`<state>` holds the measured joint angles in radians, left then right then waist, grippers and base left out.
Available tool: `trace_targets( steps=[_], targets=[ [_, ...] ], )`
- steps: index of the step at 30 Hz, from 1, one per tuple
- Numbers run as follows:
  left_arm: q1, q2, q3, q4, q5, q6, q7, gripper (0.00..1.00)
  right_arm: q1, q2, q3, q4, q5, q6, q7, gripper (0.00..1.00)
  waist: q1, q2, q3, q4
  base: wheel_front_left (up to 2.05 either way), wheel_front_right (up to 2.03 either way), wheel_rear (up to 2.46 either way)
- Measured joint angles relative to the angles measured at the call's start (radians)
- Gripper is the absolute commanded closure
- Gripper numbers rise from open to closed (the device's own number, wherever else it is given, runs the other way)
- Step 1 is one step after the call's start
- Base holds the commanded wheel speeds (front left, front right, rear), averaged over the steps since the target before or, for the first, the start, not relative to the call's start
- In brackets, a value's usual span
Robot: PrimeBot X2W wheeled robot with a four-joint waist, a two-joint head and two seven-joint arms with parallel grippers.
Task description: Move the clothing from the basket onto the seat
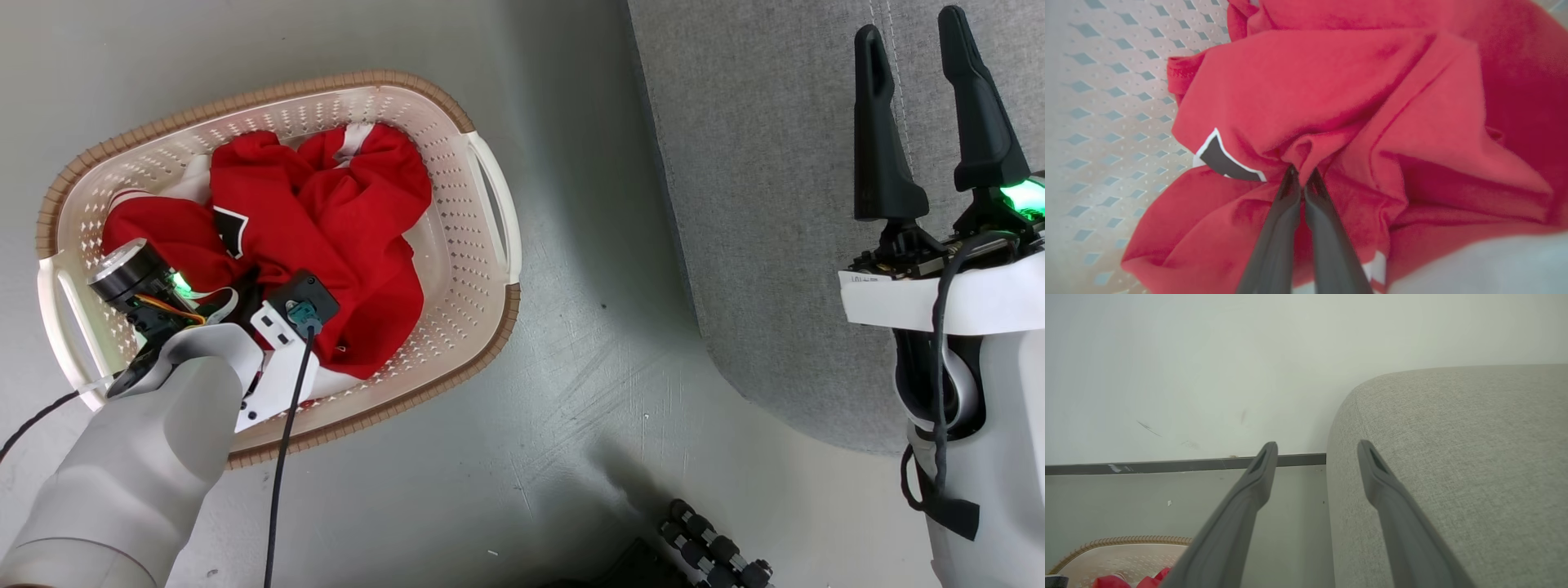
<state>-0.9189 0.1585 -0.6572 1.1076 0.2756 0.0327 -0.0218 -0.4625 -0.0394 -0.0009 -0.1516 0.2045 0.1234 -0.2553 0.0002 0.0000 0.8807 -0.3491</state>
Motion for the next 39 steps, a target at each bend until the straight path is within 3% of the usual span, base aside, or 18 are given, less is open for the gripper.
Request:
trace_targets(
  steps=[11,21,39],
  targets=[
    [-0.001,-0.058,0.078,-0.031,-0.089,0.011,-0.093,1.00,-0.024,0.000,-0.021,0.011,-0.003,0.000,0.000,0.00,0.0000,0.0000,-0.014,0.010,0.00,0.00,0.00],
    [0.003,-0.056,0.128,-0.079,-0.151,0.026,-0.201,1.00,-0.037,0.000,-0.025,0.037,-0.020,0.000,0.000,0.00,-0.0001,0.0000,-0.047,0.036,0.00,0.00,0.00],
    [0.076,-0.076,0.228,-0.325,-0.291,0.034,-0.230,1.00,-0.020,-0.001,-0.050,0.099,-0.080,0.000,0.000,0.00,-0.0001,0.0000,-0.164,0.098,0.00,0.00,0.00]
  ],
)
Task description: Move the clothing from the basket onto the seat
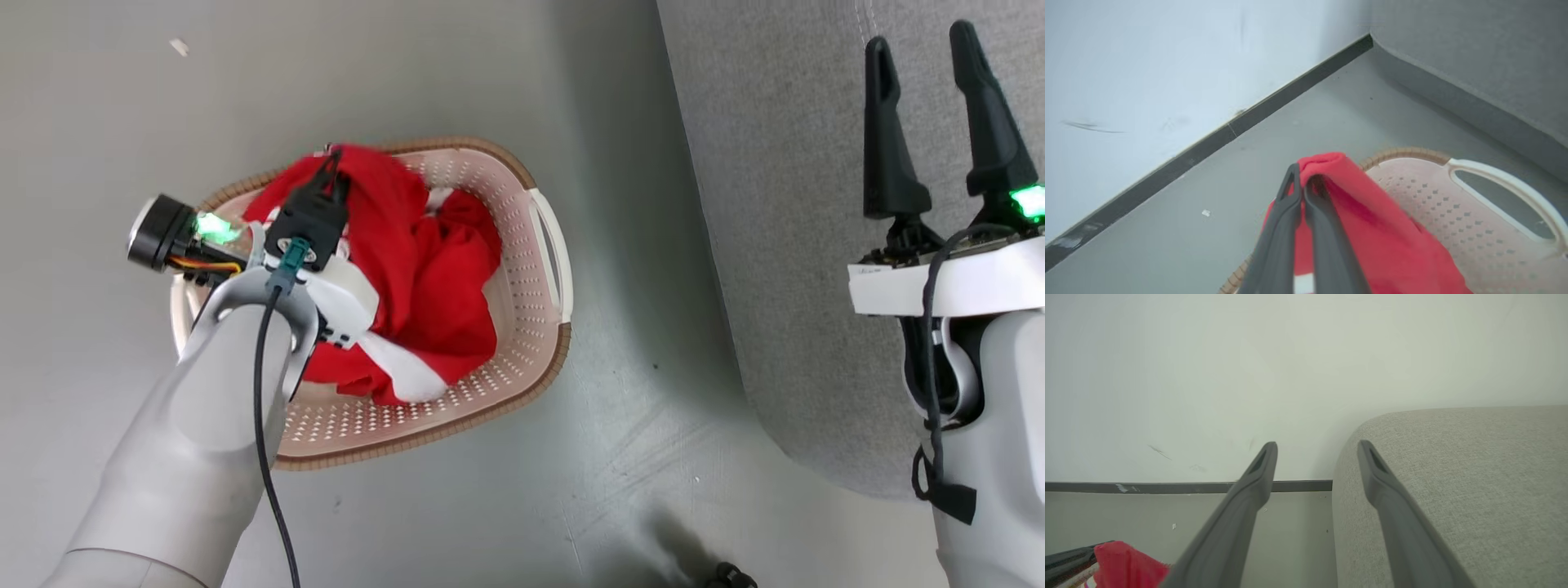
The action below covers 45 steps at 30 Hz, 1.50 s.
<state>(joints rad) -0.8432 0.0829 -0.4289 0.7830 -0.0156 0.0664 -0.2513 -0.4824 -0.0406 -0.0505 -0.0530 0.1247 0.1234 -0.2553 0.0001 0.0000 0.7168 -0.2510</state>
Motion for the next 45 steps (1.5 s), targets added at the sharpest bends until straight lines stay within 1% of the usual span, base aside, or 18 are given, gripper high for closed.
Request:
trace_targets(
  steps=[7,11,15,20,32,39,45],
  targets=[
    [0.039,-0.013,0.058,-0.194,-0.082,-0.021,-0.001,1.00,0.029,0.000,-0.001,0.021,-0.018,0.000,0.000,0.00,0.0000,0.0000,-0.065,0.027,0.00,0.00,0.00],
    [0.077,-0.013,0.086,-0.265,-0.122,-0.027,-0.001,1.00,0.058,-0.001,-0.003,0.035,-0.023,0.000,0.000,0.00,0.0000,0.0000,-0.106,0.041,0.00,0.00,0.00],
    [0.123,-0.013,0.102,-0.315,-0.150,-0.048,-0.001,1.00,0.076,-0.001,-0.002,0.045,-0.036,0.000,0.000,0.00,0.0001,0.0000,-0.151,0.055,0.00,0.00,0.00],
    [0.157,-0.014,0.109,-0.358,-0.178,-0.070,-0.001,1.00,0.112,-0.001,0.009,0.065,-0.053,0.000,0.000,0.00,0.0000,0.0000,-0.211,0.070,0.00,0.00,0.00],
    [0.249,-0.010,0.145,-0.437,-0.244,-0.105,-0.001,1.00,0.203,-0.002,0.074,0.092,-0.054,0.000,0.000,0.00,0.0000,0.0000,-0.362,0.103,0.00,0.00,0.00],
    [0.303,0.021,0.171,-0.465,-0.260,-0.105,-0.001,1.00,0.271,-0.002,0.110,0.102,-0.063,0.000,0.000,0.00,0.0000,0.0000,-0.452,0.120,0.00,0.00,0.00],
    [0.319,0.022,0.172,-0.492,-0.266,-0.105,0.006,1.00,0.319,-0.002,0.142,0.123,-0.063,0.000,0.000,0.00,-0.0001,0.0000,-0.511,0.131,0.00,0.00,0.00]
  ],
)
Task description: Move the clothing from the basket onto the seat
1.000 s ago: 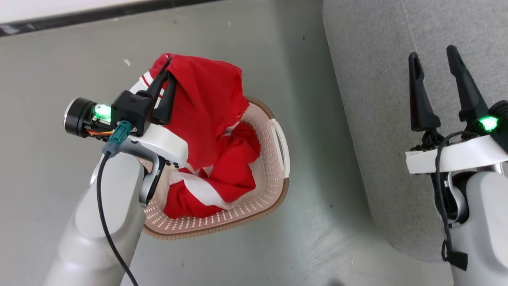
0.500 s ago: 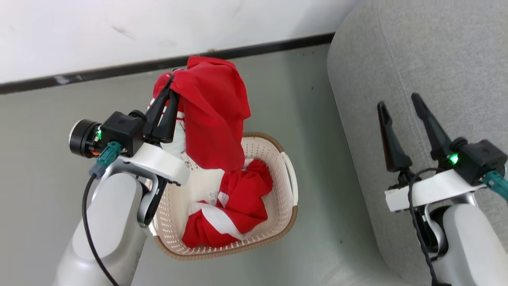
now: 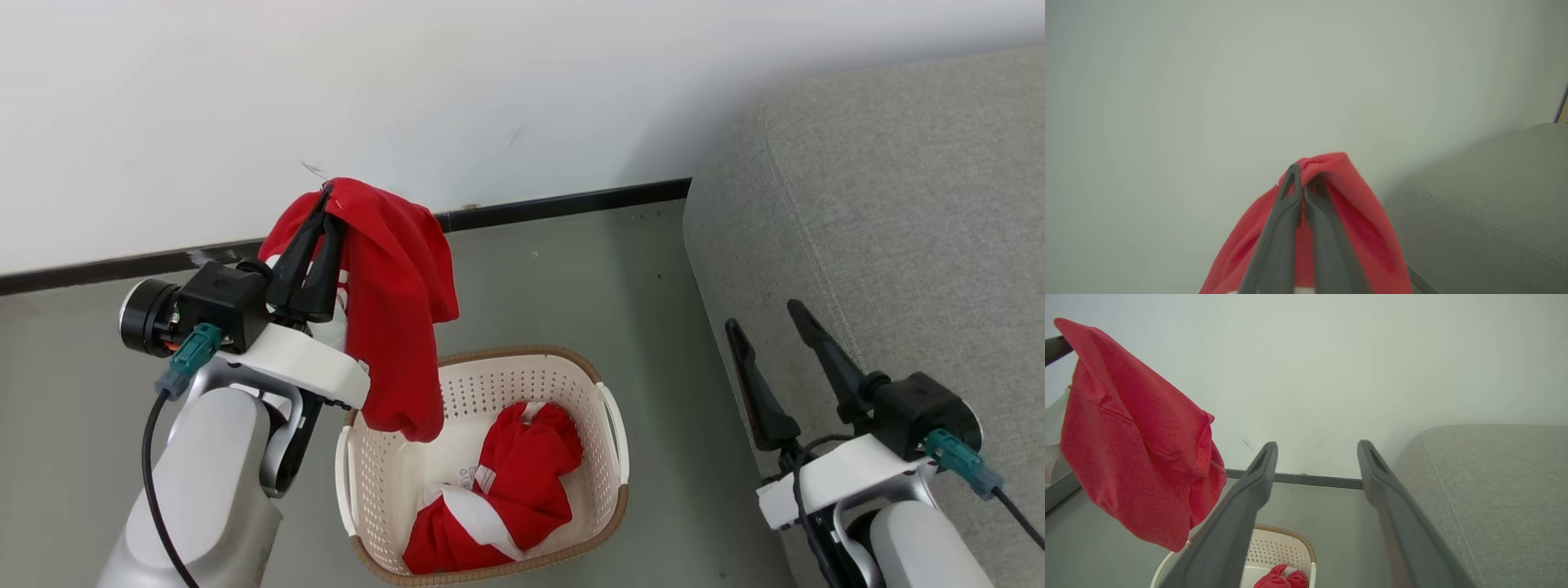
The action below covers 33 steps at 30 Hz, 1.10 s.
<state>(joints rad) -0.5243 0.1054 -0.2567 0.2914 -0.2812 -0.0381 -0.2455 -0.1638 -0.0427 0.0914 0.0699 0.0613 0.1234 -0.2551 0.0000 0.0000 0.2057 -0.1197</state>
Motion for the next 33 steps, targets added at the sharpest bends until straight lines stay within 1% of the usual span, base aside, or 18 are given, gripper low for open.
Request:
trace_targets(
  steps=[3,7,15,20,24,33],
  targets=[
    [0.002,-0.001,-0.012,-0.015,0.000,-0.004,0.017,1.00,0.019,0.000,0.022,0.005,0.000,0.000,0.000,0.00,0.0000,0.0000,-0.034,0.007,0.00,0.00,0.00],
    [0.004,-0.010,-0.036,-0.038,-0.017,-0.017,0.048,1.00,0.046,-0.010,0.083,0.016,0.000,0.000,0.000,0.00,0.0000,0.0000,-0.085,0.018,0.00,0.00,0.00],
    [0.014,-0.029,-0.078,-0.069,-0.028,-0.028,0.095,1.00,0.079,-0.026,0.190,0.036,0.002,0.000,0.000,0.00,0.0000,0.0000,-0.155,0.031,0.00,0.00,0.00],
    [0.016,-0.042,-0.104,-0.093,-0.035,-0.034,0.128,1.00,0.084,-0.051,0.304,0.055,-0.002,0.000,0.000,0.00,0.0000,0.0000,-0.191,0.037,0.00,0.00,0.00],
    [0.016,-0.044,-0.128,-0.107,-0.041,-0.035,0.160,1.00,0.078,-0.088,0.383,0.074,-0.044,0.000,0.000,0.00,0.0000,0.0000,-0.215,0.041,0.00,0.00,0.00],
    [0.015,-0.054,-0.168,-0.128,-0.044,-0.034,0.224,1.00,0.004,-0.064,0.482,0.111,-0.049,0.000,0.000,0.00,0.0000,0.0000,-0.250,0.056,0.00,0.00,0.00]
  ],
)
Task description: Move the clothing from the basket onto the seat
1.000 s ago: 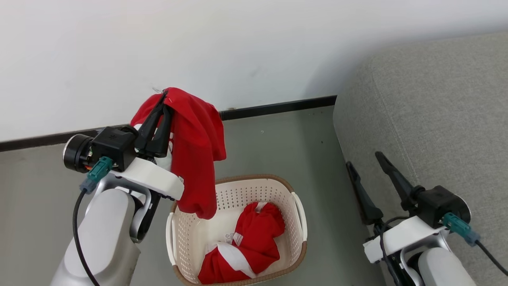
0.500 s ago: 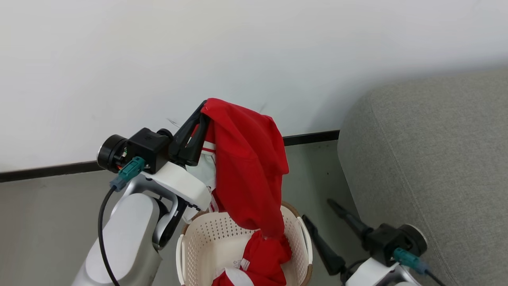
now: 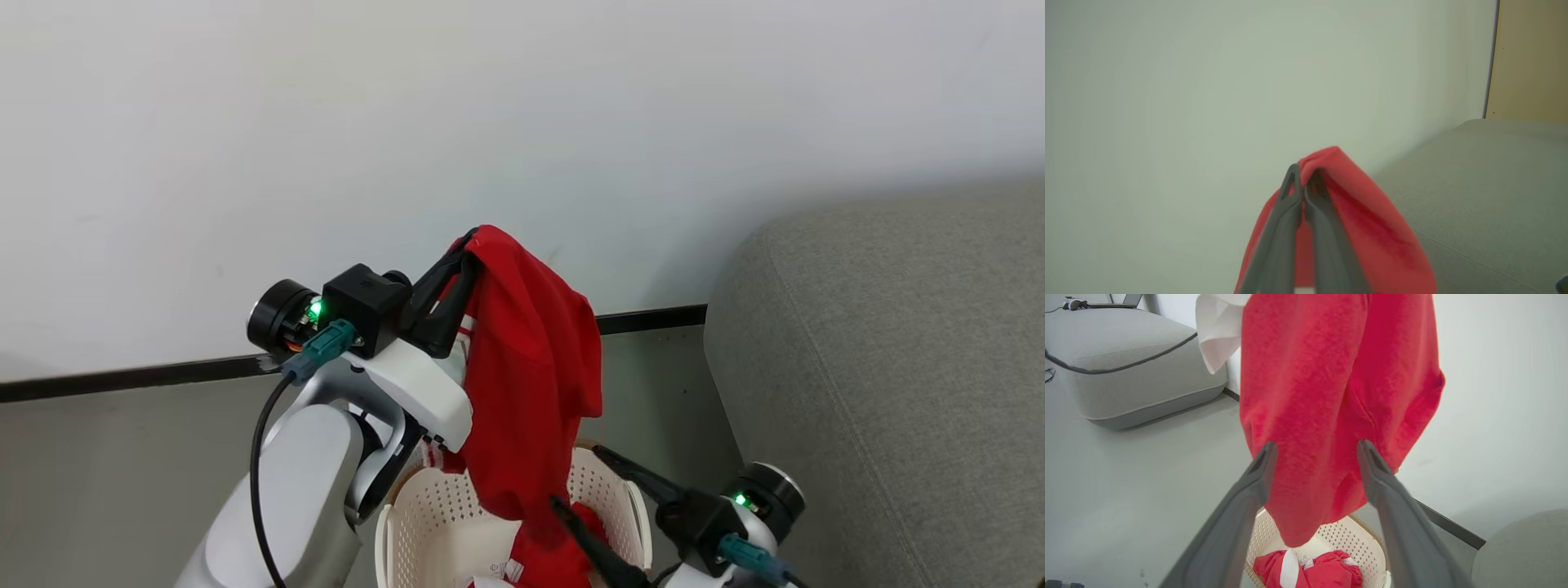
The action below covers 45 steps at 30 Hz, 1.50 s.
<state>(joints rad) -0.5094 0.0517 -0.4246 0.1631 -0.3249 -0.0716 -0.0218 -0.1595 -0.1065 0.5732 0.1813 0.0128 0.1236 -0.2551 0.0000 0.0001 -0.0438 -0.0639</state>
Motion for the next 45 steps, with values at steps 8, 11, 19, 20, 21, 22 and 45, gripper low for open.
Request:
trace_targets(
  steps=[8,11,19,20,21,22,45],
  targets=[
    [-0.008,-0.008,-0.035,-0.017,-0.003,0.011,0.053,1.00,-0.044,0.011,0.104,0.083,-0.018,0.000,0.000,0.00,0.0000,0.0000,-0.011,0.017,0.00,0.00,0.00],
    [-0.016,-0.011,-0.047,-0.031,-0.012,0.016,0.068,1.00,-0.070,0.012,0.114,0.117,-0.040,0.000,0.000,0.00,0.0000,0.0000,-0.012,0.022,0.00,0.00,0.00],
    [-0.018,-0.014,-0.077,-0.061,-0.039,0.025,0.101,1.00,-0.156,0.028,0.042,0.162,-0.128,0.000,0.000,0.00,0.0000,0.0000,-0.011,0.038,0.00,0.00,0.00],
    [-0.019,-0.014,-0.080,-0.063,-0.041,0.026,0.103,1.00,-0.163,0.033,0.036,0.171,-0.128,0.000,0.000,0.00,0.0000,0.0000,-0.011,0.041,0.00,0.00,0.00],
    [-0.021,-0.014,-0.084,-0.066,-0.044,0.031,0.109,1.00,-0.168,0.038,0.034,0.183,-0.128,0.000,0.000,0.00,0.0000,0.0000,-0.011,0.043,0.00,0.00,0.00],
    [-0.022,-0.014,-0.087,-0.068,-0.045,0.034,0.110,1.00,-0.172,0.041,0.033,0.190,-0.128,0.000,0.000,0.00,0.0000,0.0000,-0.010,0.046,0.00,0.00,0.00],
    [0.018,-0.015,-0.098,-0.087,-0.116,0.097,0.089,1.00,-0.213,0.046,-0.027,0.244,0.017,0.000,0.000,1.00,0.0000,0.0000,0.015,0.059,0.00,0.00,0.00]
  ],
)
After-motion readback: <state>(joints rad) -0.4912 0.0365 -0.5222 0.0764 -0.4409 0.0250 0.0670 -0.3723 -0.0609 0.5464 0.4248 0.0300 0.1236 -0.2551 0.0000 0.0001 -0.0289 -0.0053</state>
